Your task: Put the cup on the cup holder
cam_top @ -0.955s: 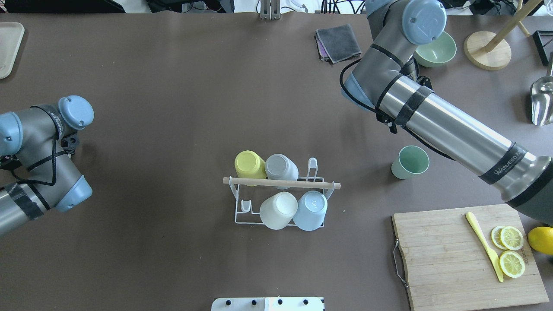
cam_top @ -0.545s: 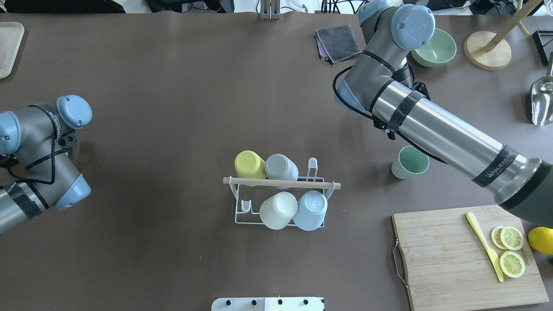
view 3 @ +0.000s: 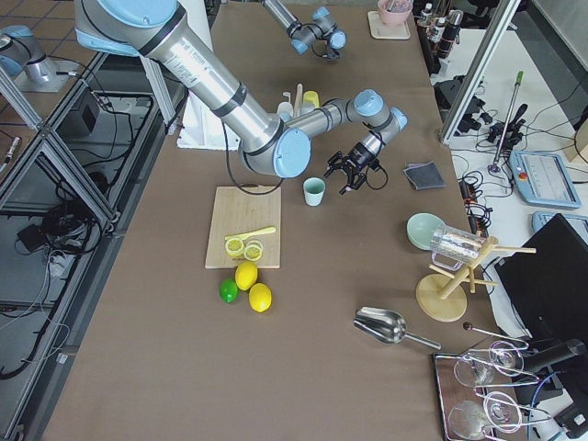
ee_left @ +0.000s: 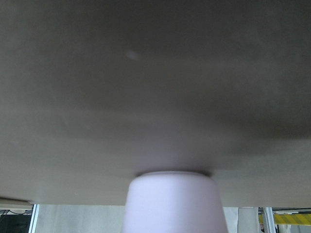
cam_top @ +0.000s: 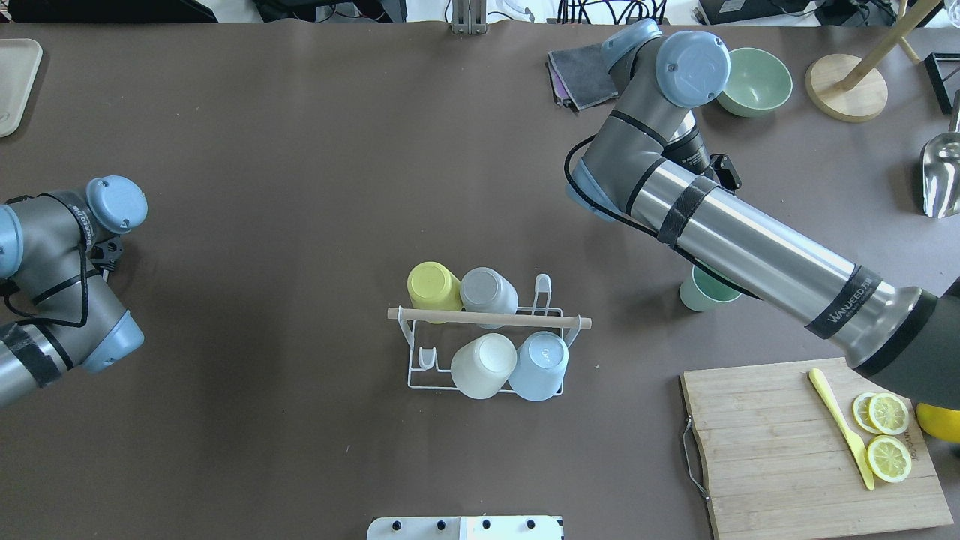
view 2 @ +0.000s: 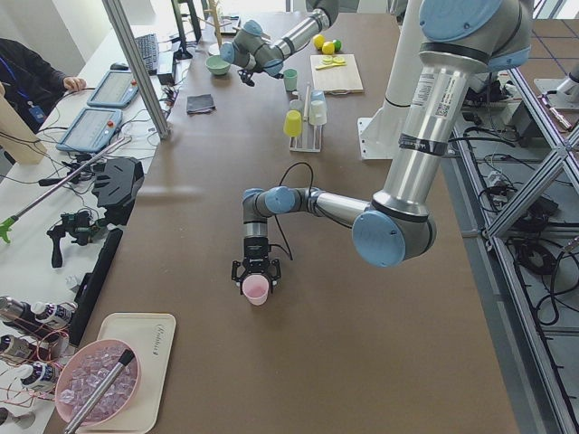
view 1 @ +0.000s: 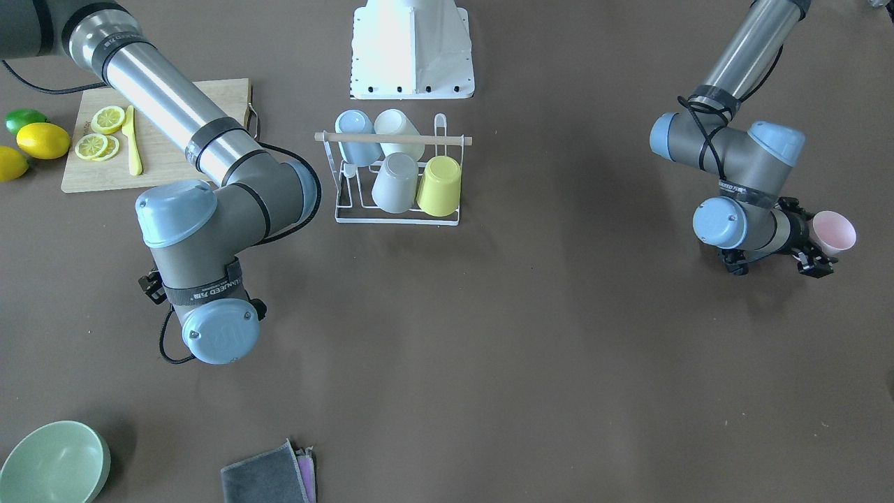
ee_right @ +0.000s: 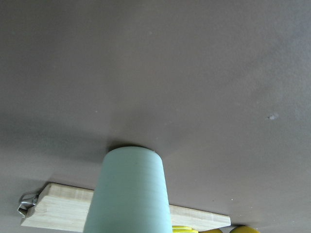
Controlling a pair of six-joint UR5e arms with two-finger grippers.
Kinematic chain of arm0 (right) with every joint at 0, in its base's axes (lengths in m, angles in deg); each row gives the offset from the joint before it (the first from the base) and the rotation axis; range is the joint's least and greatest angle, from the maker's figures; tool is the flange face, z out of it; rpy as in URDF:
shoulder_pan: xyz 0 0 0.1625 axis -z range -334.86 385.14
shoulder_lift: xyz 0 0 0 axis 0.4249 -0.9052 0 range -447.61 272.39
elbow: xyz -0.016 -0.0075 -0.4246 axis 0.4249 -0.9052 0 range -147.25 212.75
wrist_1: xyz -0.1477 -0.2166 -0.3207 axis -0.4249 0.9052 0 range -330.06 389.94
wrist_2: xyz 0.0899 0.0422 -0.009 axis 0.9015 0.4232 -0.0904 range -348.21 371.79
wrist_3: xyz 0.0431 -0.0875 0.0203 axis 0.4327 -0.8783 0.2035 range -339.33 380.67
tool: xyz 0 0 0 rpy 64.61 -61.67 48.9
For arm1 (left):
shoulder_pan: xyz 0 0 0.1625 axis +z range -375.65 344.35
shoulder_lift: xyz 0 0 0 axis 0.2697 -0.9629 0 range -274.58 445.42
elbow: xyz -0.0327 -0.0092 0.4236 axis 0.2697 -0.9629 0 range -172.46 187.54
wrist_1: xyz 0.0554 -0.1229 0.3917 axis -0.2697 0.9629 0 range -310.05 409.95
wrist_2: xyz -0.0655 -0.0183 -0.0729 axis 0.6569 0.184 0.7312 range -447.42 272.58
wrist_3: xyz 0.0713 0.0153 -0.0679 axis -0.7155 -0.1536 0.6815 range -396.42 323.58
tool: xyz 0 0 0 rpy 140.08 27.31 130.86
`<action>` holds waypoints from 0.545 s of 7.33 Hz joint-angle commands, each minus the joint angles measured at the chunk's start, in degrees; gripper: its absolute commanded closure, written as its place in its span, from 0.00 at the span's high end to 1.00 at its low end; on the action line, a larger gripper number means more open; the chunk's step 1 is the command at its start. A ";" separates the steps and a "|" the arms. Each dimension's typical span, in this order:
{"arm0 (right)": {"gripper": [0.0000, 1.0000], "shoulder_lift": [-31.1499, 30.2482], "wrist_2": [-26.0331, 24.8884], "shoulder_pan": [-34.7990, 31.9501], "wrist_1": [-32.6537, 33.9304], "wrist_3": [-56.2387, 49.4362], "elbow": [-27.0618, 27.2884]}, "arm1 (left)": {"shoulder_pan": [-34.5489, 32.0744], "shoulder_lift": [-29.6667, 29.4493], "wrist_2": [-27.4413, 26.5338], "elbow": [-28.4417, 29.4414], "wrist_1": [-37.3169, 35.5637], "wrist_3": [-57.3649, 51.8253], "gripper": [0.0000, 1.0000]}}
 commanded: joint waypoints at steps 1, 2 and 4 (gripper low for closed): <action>1.00 0.06 0.87 0.53 -0.35 -0.67 -2.34 | -0.54 1.44 0.03 -0.38 1.69 -0.09 0.97; 1.00 0.14 1.48 1.23 -0.36 -0.58 -3.31 | -0.72 1.62 0.03 -0.39 2.30 -0.09 0.97; 0.99 0.66 4.73 1.15 -0.36 0.73 -3.93 | -0.98 2.41 0.03 -0.48 3.45 -0.09 0.97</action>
